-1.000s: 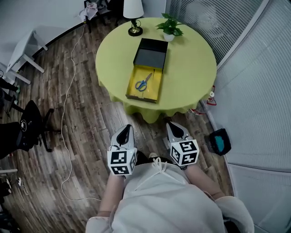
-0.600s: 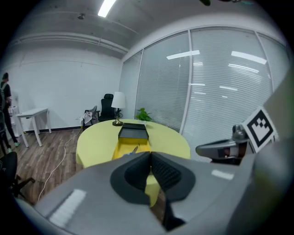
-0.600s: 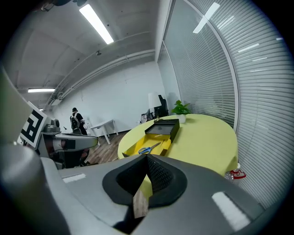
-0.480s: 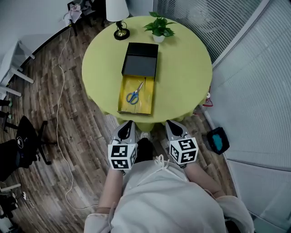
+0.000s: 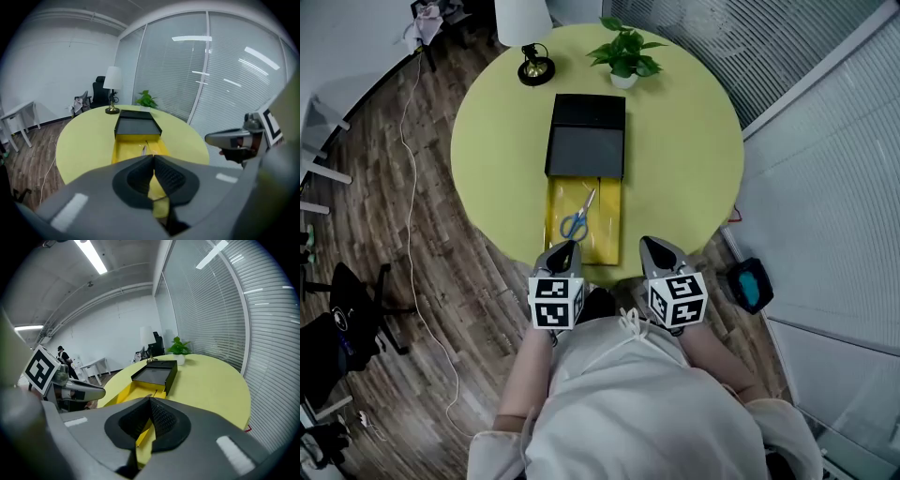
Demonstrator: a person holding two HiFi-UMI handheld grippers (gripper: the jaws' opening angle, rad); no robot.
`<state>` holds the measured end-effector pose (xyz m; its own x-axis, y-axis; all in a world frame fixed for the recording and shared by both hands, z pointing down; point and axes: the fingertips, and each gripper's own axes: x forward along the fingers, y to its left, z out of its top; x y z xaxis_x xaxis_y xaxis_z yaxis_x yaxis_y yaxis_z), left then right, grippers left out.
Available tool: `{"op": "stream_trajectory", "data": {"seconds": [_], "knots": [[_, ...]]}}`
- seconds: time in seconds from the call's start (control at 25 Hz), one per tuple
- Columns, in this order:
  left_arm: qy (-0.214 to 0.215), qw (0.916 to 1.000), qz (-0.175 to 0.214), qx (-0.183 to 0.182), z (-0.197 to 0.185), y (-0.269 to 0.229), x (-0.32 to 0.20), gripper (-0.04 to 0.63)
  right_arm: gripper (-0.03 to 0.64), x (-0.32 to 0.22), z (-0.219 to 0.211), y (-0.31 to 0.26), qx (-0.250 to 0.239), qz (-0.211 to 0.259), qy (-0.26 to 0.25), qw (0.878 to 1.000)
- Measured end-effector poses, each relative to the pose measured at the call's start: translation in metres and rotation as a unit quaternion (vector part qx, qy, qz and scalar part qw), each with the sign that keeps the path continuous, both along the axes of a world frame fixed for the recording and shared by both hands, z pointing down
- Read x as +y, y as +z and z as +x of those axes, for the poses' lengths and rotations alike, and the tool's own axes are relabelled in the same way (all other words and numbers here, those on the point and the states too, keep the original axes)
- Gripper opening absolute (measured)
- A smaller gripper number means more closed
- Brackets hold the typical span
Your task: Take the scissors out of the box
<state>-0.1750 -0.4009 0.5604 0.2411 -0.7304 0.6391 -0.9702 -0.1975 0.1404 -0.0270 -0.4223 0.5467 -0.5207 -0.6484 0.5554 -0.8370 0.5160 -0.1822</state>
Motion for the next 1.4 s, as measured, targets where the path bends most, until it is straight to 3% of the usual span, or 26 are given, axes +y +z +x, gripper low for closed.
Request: {"op": "stream_trajectory", "data": {"seconds": [0.28, 0.52, 0.76, 1.08, 1.2, 1.36, 1.4], "knots": [[0.031, 0.9956, -0.082, -0.032, -0.009, 0.059, -0.043, 0.011, 0.000, -0.035, -0.012, 0.031, 0.005, -0.026, 0.016, 1.000], [0.058, 0.9832, -0.171, -0.030, -0.004, 0.101, -0.054, 0.092, 0.000, -0.054, -0.015, 0.043, 0.007, -0.038, 0.026, 0.999], [0.083, 0.9727, -0.204, -0.072, -0.004, 0.121, -0.064, 0.163, 0.000, -0.063, -0.014, 0.046, 0.006, -0.045, 0.038, 0.998], [0.089, 0.9661, -0.224, -0.092, -0.002, 0.134, -0.072, 0.146, 0.000, -0.066, -0.007, 0.046, -0.001, -0.052, 0.051, 0.997], [0.089, 0.9655, -0.228, -0.089, -0.001, 0.137, -0.074, 0.146, 0.000, -0.068, -0.007, 0.045, -0.003, -0.050, 0.053, 0.997], [0.078, 0.9670, -0.236, -0.057, -0.001, 0.142, -0.075, 0.144, 0.000, -0.068, -0.005, 0.043, -0.004, -0.048, 0.058, 0.997], [0.074, 0.9672, -0.237, -0.055, -0.002, 0.144, -0.076, 0.118, 0.000, -0.068, -0.005, 0.043, -0.004, -0.048, 0.058, 0.997]]}}
